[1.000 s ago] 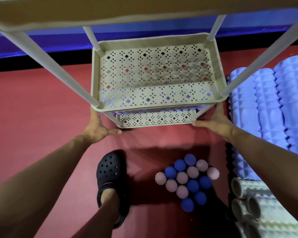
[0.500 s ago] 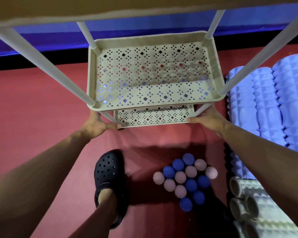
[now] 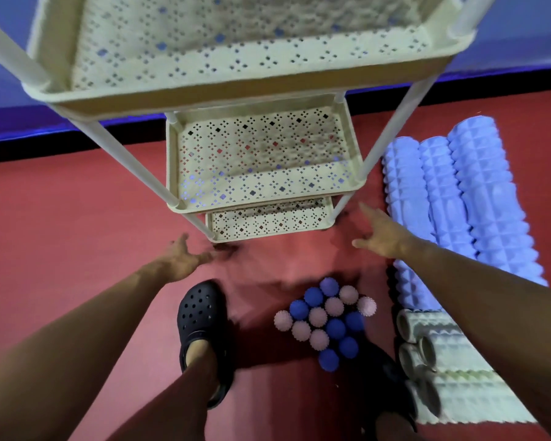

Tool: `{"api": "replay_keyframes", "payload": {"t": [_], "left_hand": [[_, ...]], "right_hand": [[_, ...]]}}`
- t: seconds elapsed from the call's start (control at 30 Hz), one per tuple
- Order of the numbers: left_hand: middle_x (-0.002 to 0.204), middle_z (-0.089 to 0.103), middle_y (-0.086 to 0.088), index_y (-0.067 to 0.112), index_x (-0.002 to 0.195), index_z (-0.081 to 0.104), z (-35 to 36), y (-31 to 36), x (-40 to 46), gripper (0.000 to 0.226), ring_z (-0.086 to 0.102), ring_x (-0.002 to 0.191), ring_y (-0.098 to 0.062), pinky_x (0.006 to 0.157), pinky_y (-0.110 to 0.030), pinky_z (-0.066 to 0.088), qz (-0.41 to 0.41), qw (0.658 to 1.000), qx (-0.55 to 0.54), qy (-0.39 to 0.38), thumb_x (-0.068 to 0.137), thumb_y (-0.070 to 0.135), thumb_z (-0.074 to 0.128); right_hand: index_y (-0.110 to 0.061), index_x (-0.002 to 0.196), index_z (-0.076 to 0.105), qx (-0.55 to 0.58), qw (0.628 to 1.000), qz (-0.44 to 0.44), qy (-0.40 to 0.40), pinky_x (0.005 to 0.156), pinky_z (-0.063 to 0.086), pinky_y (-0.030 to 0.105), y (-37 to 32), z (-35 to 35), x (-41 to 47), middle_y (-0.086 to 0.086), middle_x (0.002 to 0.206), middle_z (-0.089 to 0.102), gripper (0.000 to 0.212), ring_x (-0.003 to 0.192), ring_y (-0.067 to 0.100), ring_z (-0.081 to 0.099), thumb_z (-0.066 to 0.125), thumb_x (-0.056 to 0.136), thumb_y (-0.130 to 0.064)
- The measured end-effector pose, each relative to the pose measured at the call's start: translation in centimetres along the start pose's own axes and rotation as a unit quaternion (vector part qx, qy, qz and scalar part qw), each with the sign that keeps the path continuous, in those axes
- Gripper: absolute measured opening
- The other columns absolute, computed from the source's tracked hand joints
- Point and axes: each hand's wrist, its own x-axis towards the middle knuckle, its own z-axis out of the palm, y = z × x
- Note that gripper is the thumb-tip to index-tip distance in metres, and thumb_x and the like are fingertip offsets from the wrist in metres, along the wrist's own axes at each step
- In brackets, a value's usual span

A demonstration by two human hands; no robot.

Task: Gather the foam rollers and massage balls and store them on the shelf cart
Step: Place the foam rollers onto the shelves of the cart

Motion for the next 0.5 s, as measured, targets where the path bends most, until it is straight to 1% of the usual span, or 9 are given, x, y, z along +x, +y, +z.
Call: {"api": "replay_keyframes", "payload": {"t": [0.07, 0.13, 0.23, 0.27, 0.33, 0.37, 0.4, 0.47, 0.5], "left_hand": [[0.16, 0.037, -0.015, 0.012, 0.157, 0.032, -0.3, 2.0, -2.5, 0.084, 0.04, 0.145, -0.031, 0.117, -0.04, 0.033, 0.024, 0.999, 0.012, -0.046, 0.093, 0.053, 0.066], [0.155, 0.046, -0.012, 0.01, 0.152, 0.04, -0.1, 4.5, -4.9, 0.073, 0.045, 0.141, -0.029, 0.114, -0.035, 0.035, 0.065, 0.996, 0.014, -0.065, 0.096, 0.05, 0.063], [0.153, 0.049, -0.011, 0.011, 0.151, 0.043, 0.8, 9.1, -8.5, 0.071, 0.047, 0.139, -0.029, 0.114, -0.033, 0.035, 0.129, 0.988, 0.071, -0.052, 0.098, 0.056, 0.056], [0.154, 0.049, -0.01, 0.012, 0.151, 0.044, 1.3, 10.4, -9.4, 0.07, 0.048, 0.139, -0.029, 0.112, -0.032, 0.034, 0.15, 0.984, 0.087, -0.04, 0.098, 0.057, 0.055], [0.153, 0.05, -0.007, 0.015, 0.15, 0.046, 2.6, 12.7, -10.4, 0.068, 0.051, 0.137, -0.027, 0.11, -0.03, 0.035, 0.197, 0.975, 0.097, -0.019, 0.098, 0.059, 0.053], [0.152, 0.052, -0.006, 0.016, 0.148, 0.048, 3.4, 13.7, -10.8, 0.067, 0.053, 0.135, -0.026, 0.109, -0.031, 0.036, 0.218, 0.972, 0.092, -0.009, 0.098, 0.06, 0.052], [0.15, 0.054, -0.005, 0.018, 0.146, 0.05, 4.3, 14.6, -11.3, 0.065, 0.055, 0.132, -0.026, 0.107, -0.031, 0.038, 0.235, 0.969, 0.08, -0.002, 0.098, 0.06, 0.052], [0.147, 0.056, -0.006, 0.02, 0.145, 0.05, 6.3, 16.0, -11.4, 0.063, 0.059, 0.125, -0.025, 0.107, -0.033, 0.042, 0.252, 0.966, 0.056, -0.002, 0.097, 0.062, 0.051], [0.147, 0.055, -0.006, 0.022, 0.146, 0.048, 7.3, 16.4, -11.3, 0.065, 0.061, 0.122, -0.025, 0.108, -0.036, 0.044, 0.257, 0.965, 0.057, -0.007, 0.097, 0.065, 0.05]], "right_hand": [[-0.014, 0.163, 0.013, -0.01, 1.0, 0.003, 0.012, 0.123, 0.018, 0.03, 0.4, -1.0, -2.2, 0.009, 0.168, 0.018, 0.1, 0.154, 0.022, 0.021, 0.077, 0.089, -0.031], [-0.012, 0.162, 0.019, -0.006, 0.999, 0.001, 0.032, 0.124, 0.021, 0.034, 0.6, -2.0, -4.7, 0.01, 0.167, 0.022, 0.094, 0.153, 0.024, 0.025, 0.076, 0.09, -0.032], [-0.008, 0.156, 0.032, 0.031, 0.996, 0.04, 0.067, 0.117, 0.03, 0.034, 2.2, -2.5, -7.9, 0.014, 0.16, 0.034, 0.082, 0.144, 0.03, 0.04, 0.076, 0.091, -0.032], [-0.009, 0.154, 0.037, 0.043, 0.994, 0.059, 0.083, 0.115, 0.034, 0.035, 3.0, -2.4, -8.6, 0.015, 0.157, 0.039, 0.081, 0.14, 0.031, 0.045, 0.076, 0.089, -0.037], [-0.01, 0.148, 0.045, 0.064, 0.987, 0.107, 0.104, 0.113, 0.039, 0.041, 4.9, -1.6, -9.6, 0.014, 0.151, 0.048, 0.085, 0.138, 0.032, 0.048, 0.075, 0.082, -0.054], [-0.01, 0.148, 0.045, 0.081, 0.982, 0.135, 0.109, 0.113, 0.039, 0.043, 6.0, -0.8, -9.8, 0.014, 0.15, 0.049, 0.088, 0.138, 0.032, 0.047, 0.074, 0.079, -0.058], [-0.01, 0.15, 0.042, 0.103, 0.976, 0.162, 0.107, 0.113, 0.038, 0.043, 7.0, 0.0, -9.9, 0.014, 0.152, 0.047, 0.092, 0.14, 0.032, 0.046, 0.075, 0.079, -0.058], [-0.01, 0.155, 0.033, 0.133, 0.964, 0.207, 0.1, 0.113, 0.039, 0.045, 8.6, 1.7, -9.7, 0.017, 0.154, 0.042, 0.1, 0.14, 0.034, 0.044, 0.078, 0.078, -0.056], [-0.011, 0.155, 0.032, 0.138, 0.959, 0.225, 0.098, 0.112, 0.04, 0.045, 9.5, 2.6, -9.4, 0.018, 0.153, 0.042, 0.106, 0.139, 0.035, 0.045, 0.078, 0.074, -0.061]]}}
